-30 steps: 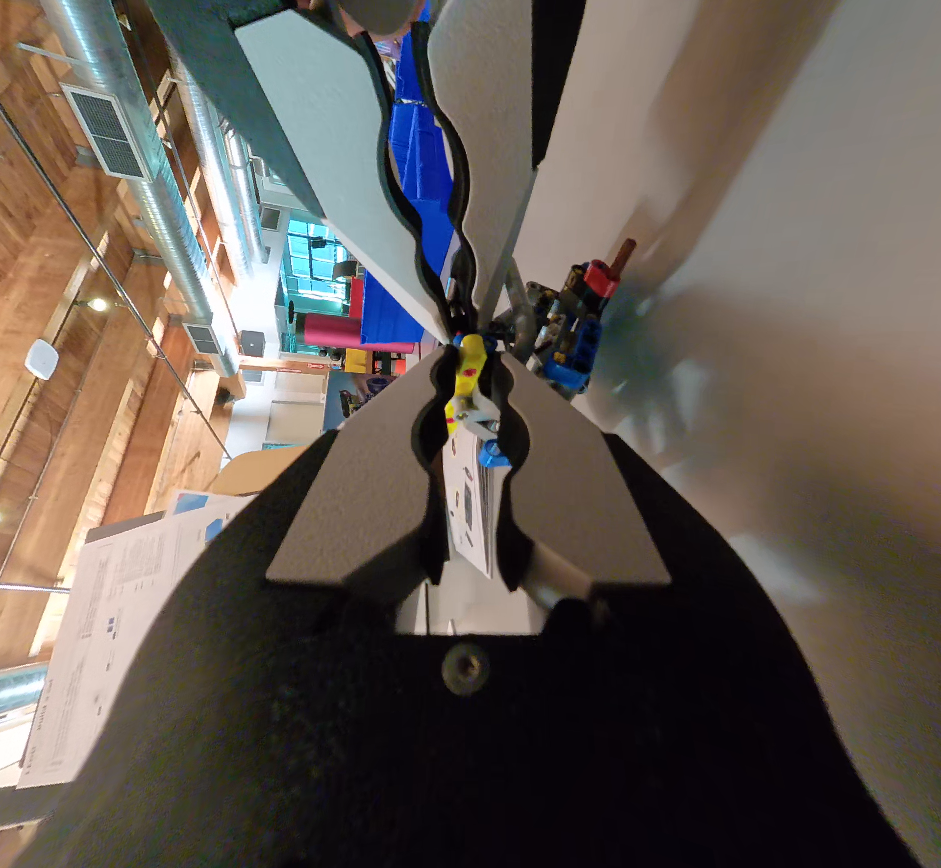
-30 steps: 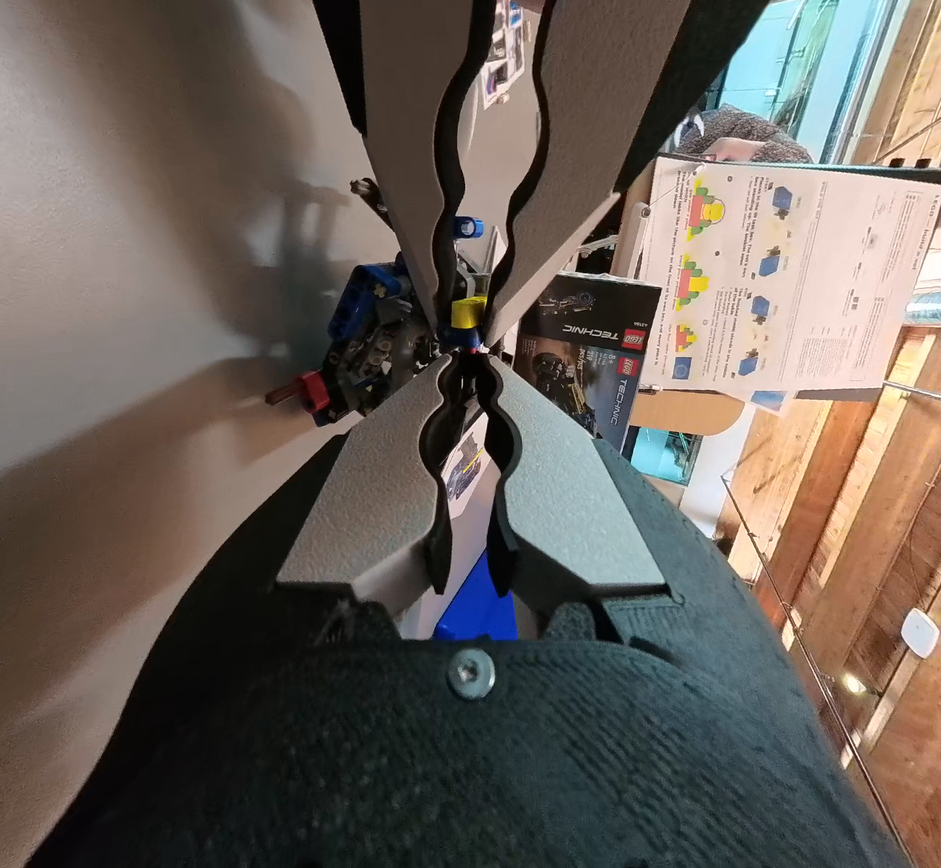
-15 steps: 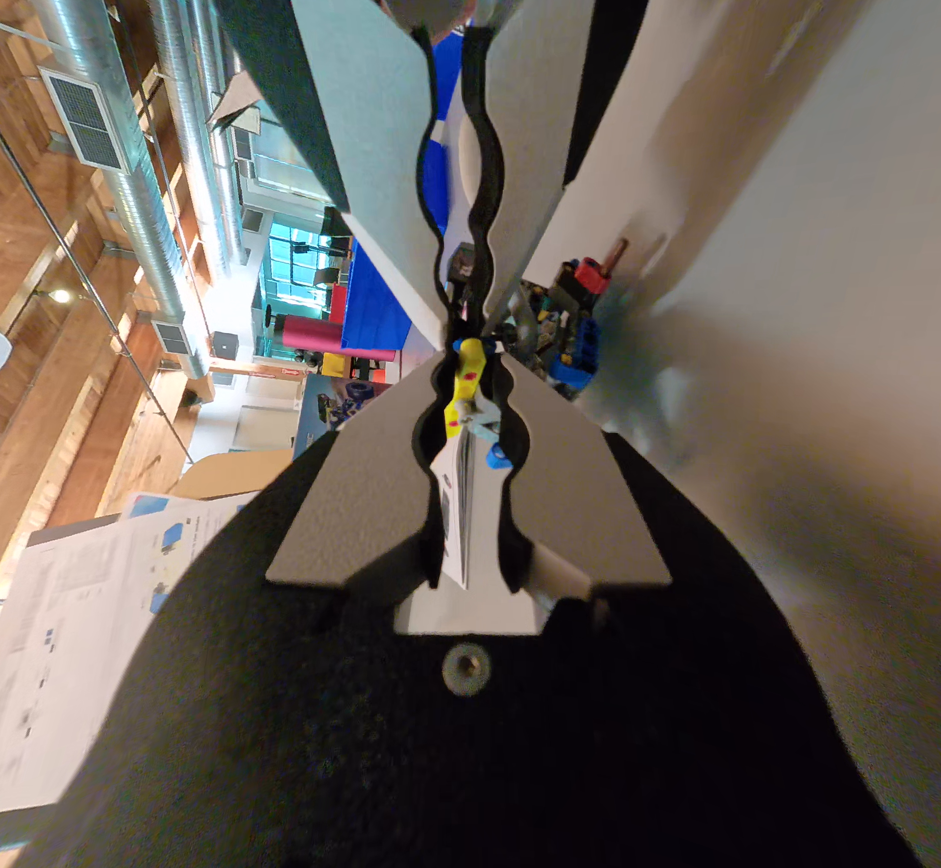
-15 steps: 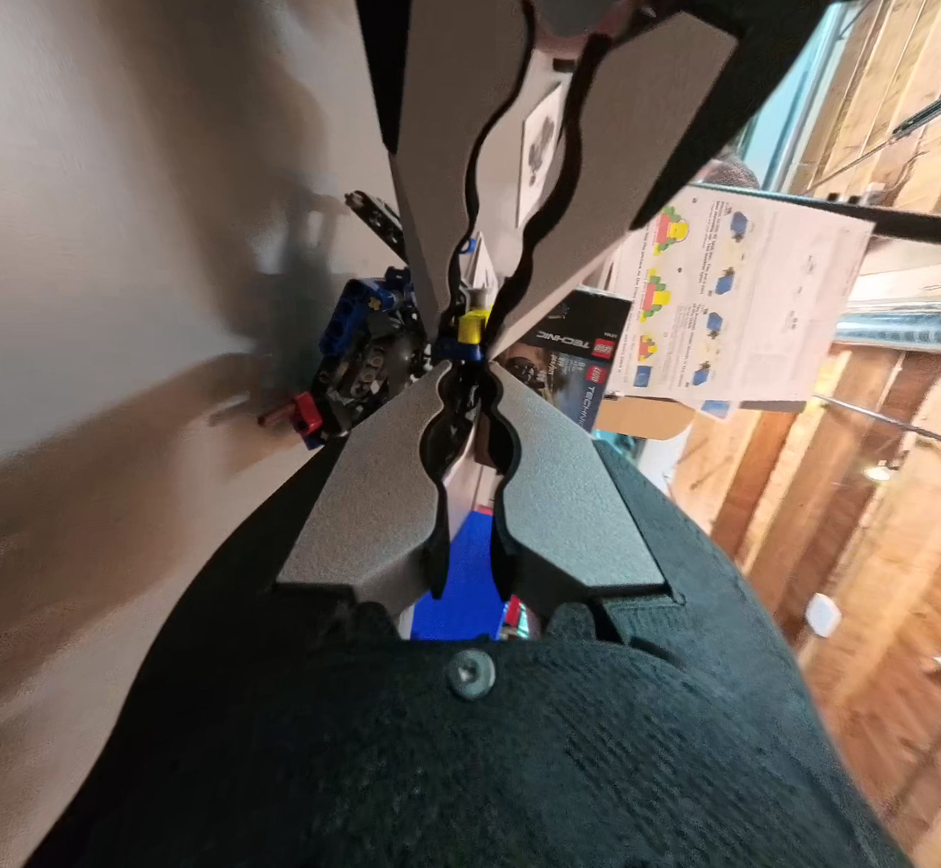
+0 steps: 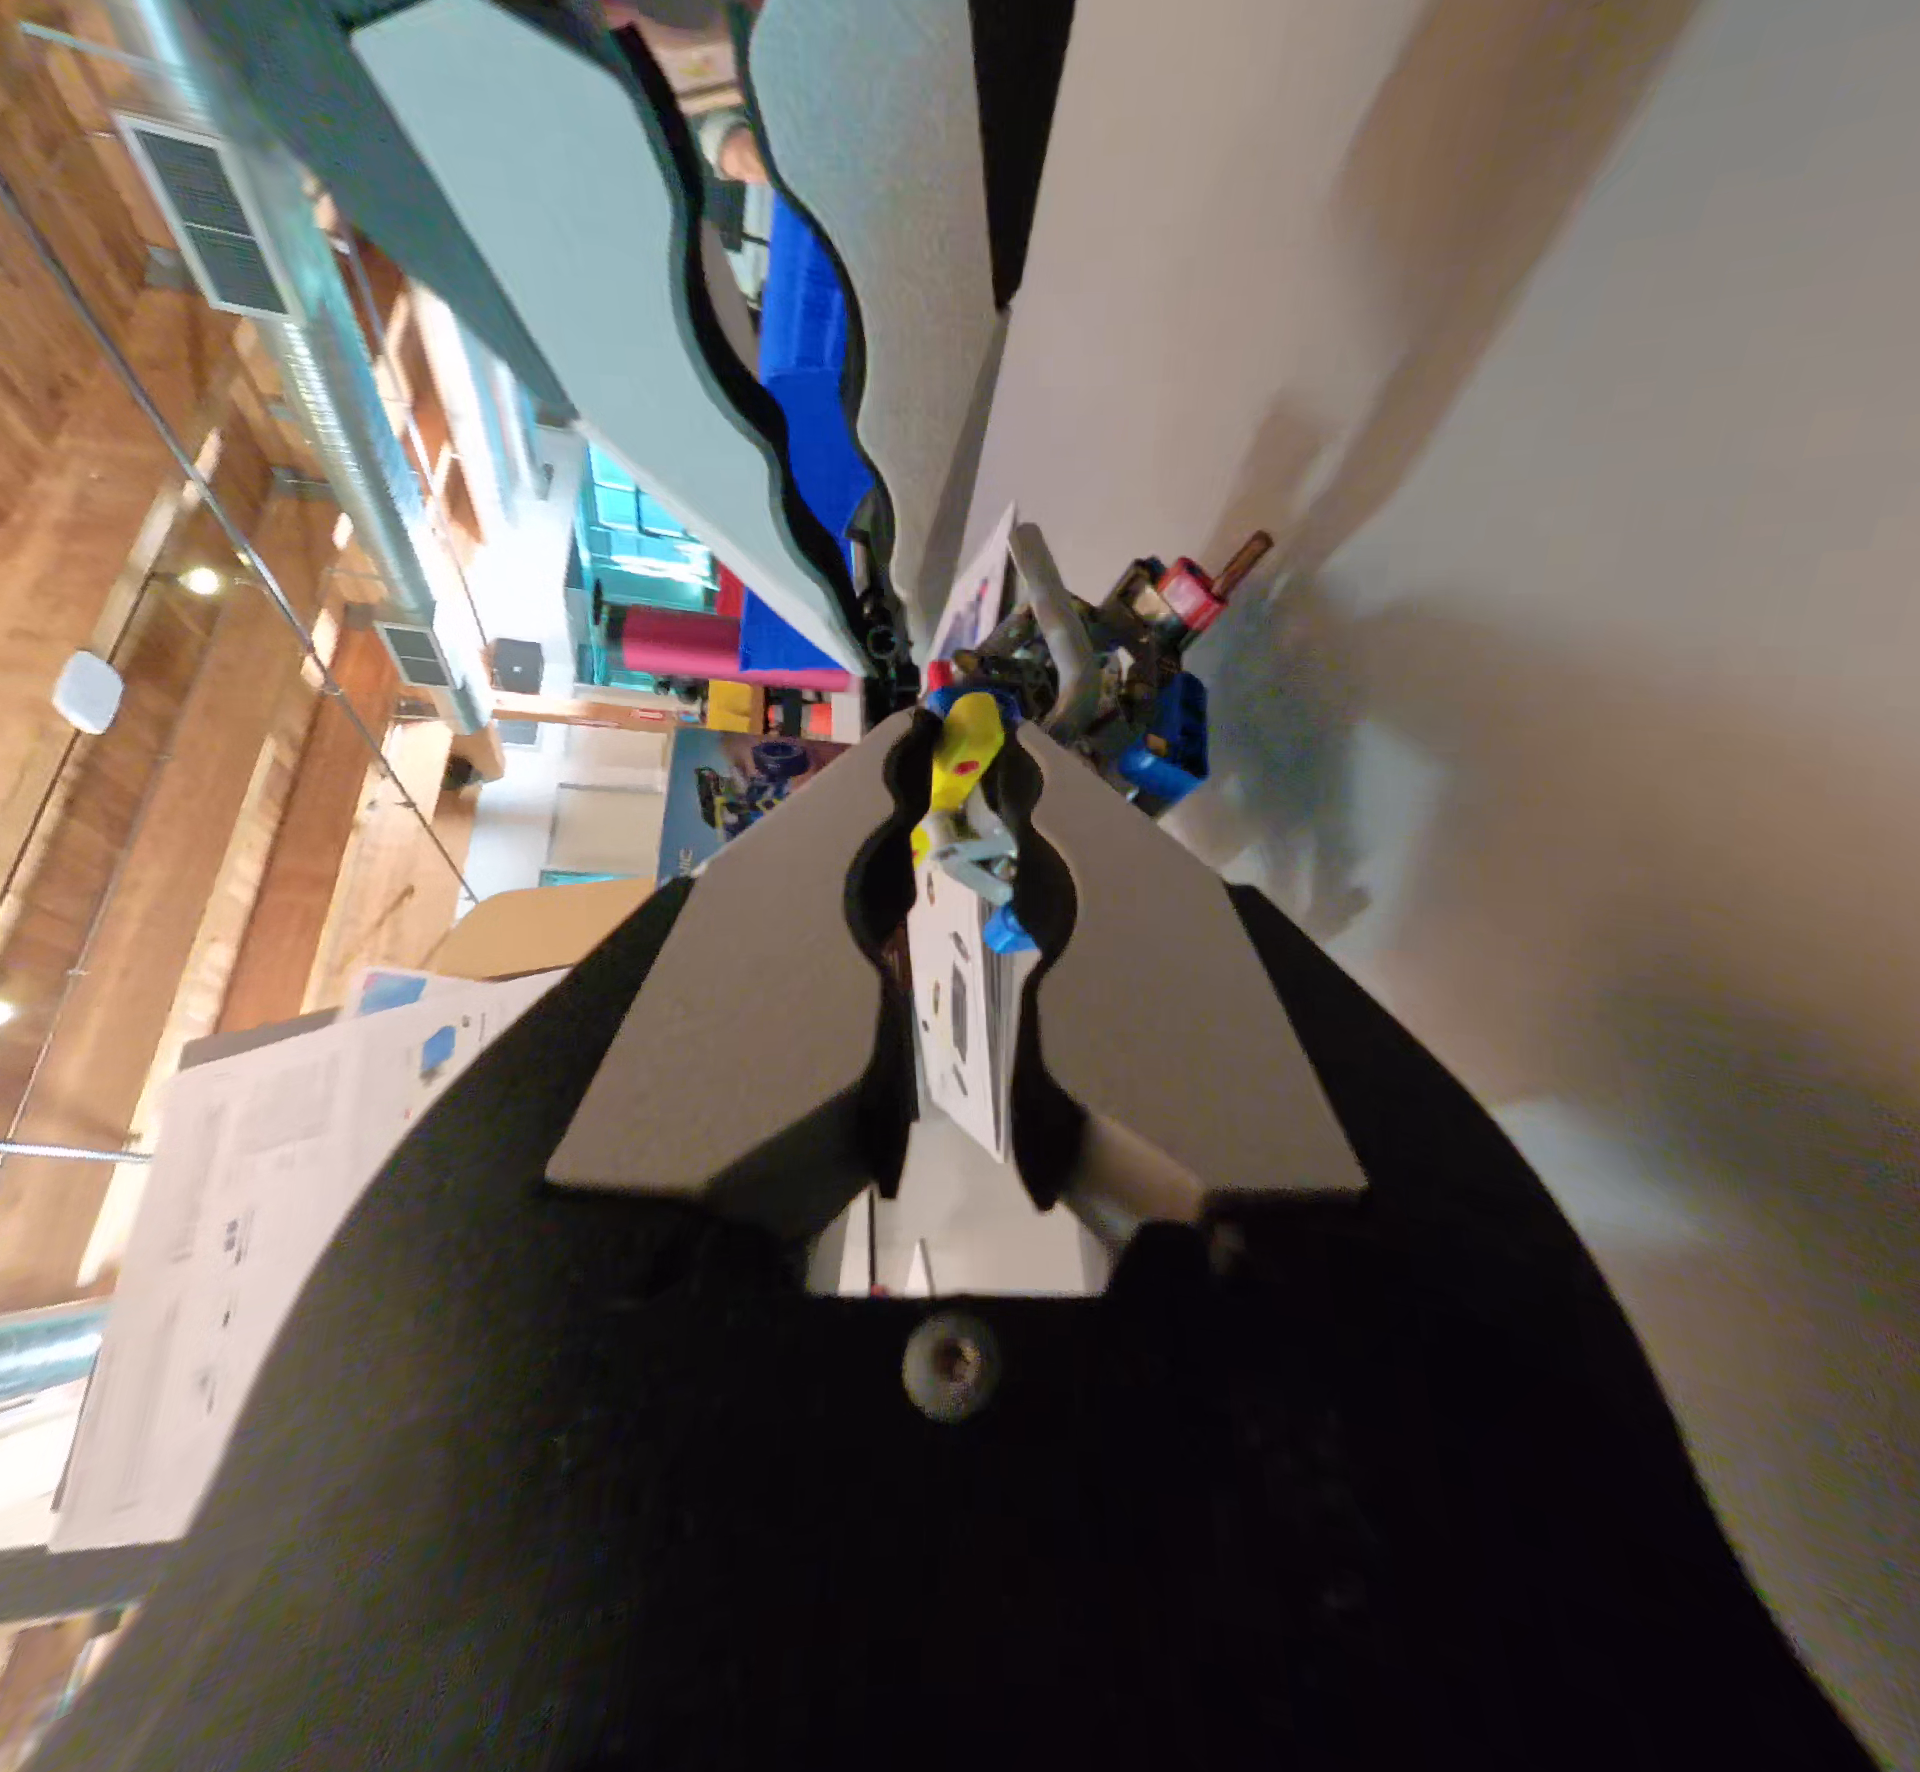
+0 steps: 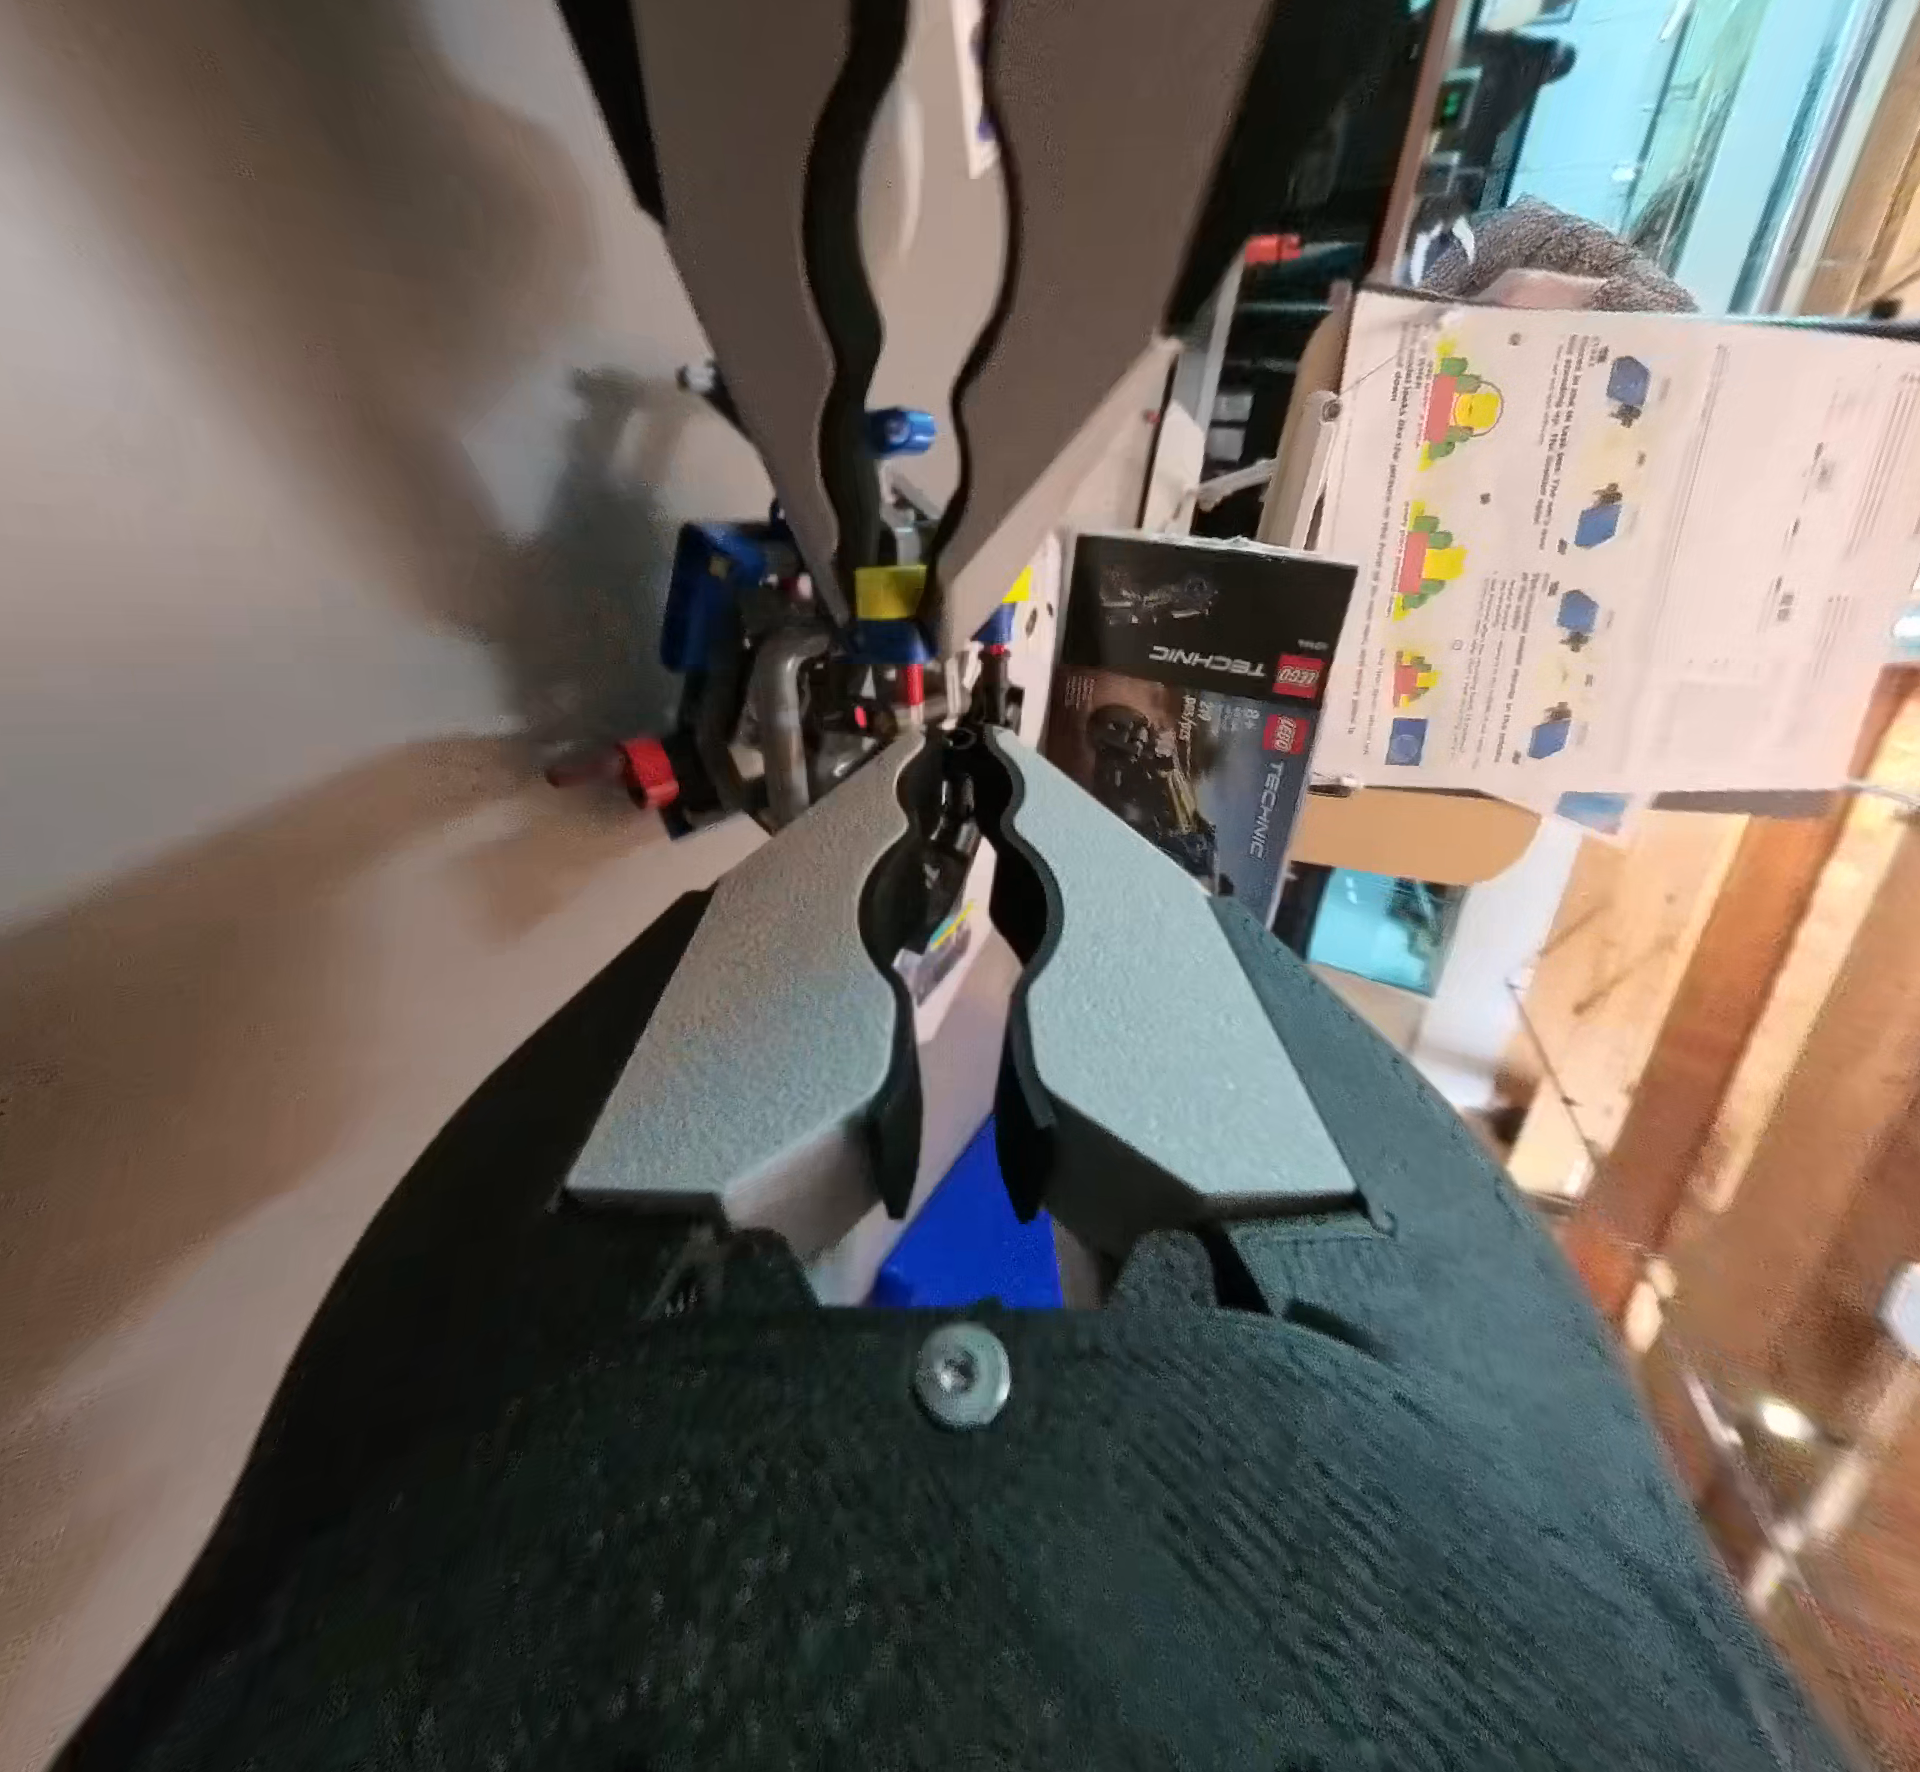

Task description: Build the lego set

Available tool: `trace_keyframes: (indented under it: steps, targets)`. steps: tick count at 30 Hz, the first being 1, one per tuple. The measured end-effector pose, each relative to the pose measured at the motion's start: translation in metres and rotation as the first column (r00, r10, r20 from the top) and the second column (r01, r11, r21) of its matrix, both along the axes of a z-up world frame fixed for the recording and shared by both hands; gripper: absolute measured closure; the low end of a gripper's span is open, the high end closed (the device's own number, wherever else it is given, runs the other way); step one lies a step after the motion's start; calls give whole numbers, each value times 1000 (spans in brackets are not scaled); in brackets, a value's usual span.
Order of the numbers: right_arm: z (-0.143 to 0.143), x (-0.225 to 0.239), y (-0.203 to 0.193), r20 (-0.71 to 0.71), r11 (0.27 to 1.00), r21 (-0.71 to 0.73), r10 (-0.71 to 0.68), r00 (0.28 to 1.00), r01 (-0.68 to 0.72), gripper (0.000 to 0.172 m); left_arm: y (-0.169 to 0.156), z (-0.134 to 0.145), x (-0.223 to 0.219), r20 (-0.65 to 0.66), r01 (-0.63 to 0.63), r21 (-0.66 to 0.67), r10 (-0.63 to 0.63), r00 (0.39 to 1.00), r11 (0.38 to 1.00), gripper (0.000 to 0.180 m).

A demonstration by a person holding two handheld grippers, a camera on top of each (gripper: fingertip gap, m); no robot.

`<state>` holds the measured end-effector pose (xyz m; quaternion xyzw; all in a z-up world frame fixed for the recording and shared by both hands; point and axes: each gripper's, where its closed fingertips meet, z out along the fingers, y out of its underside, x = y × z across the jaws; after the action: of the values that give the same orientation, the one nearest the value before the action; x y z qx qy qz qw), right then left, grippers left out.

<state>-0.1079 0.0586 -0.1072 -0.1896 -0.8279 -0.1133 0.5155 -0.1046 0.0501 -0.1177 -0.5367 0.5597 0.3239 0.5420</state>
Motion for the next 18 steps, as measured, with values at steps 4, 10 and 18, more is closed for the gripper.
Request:
trace_keyframes:
  steps: [4,10,18]
  targets:
    - [3,-3,-5,-10,997,73,3,1000,-2,169,-1,3,2,-11,10,65,-9,1000,998,171]
    - [-6,5,-15,22,991,-133,25,999,-22,143,0,0,-3,-30,28,79,-25,999,996,170]
    - [38,24,-2,90,798,-602,41,995,22,134,-5,-3,6,-55,100,87,-96,994,991,167]
